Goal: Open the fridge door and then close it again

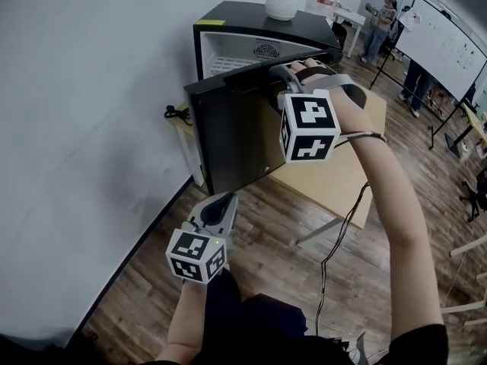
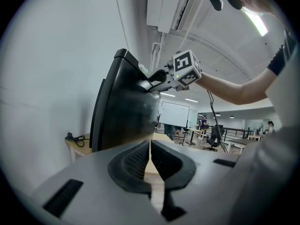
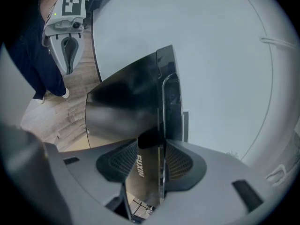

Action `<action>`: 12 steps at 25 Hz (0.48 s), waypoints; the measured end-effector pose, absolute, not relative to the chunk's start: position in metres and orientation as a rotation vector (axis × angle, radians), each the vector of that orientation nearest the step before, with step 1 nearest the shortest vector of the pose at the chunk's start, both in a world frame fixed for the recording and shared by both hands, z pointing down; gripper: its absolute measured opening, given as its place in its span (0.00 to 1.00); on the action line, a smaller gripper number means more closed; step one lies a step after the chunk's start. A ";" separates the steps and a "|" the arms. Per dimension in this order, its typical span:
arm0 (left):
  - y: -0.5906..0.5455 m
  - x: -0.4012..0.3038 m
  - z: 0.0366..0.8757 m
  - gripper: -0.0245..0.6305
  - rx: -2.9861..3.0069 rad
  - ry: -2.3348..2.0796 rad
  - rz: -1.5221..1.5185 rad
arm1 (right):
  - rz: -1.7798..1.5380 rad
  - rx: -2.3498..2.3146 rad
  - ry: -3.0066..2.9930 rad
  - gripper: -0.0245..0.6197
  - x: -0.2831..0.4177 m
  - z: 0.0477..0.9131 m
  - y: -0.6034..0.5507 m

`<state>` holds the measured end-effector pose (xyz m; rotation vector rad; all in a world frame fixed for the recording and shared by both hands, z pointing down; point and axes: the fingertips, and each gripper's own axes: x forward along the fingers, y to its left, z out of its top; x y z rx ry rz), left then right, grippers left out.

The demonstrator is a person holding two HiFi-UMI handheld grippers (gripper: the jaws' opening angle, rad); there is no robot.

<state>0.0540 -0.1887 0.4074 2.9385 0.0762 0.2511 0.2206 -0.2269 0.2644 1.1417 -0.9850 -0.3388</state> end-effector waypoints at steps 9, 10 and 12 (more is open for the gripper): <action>-0.229 0.063 0.412 0.06 2.927 0.043 0.269 | -0.332 1.153 -0.991 0.29 0.238 0.264 -0.265; -0.234 0.065 0.412 0.06 2.926 0.039 0.272 | -0.331 1.155 -0.994 0.29 0.241 0.264 -0.269; -0.243 0.069 0.414 0.06 2.923 0.032 0.277 | -0.326 1.158 -0.996 0.29 0.246 0.265 -0.278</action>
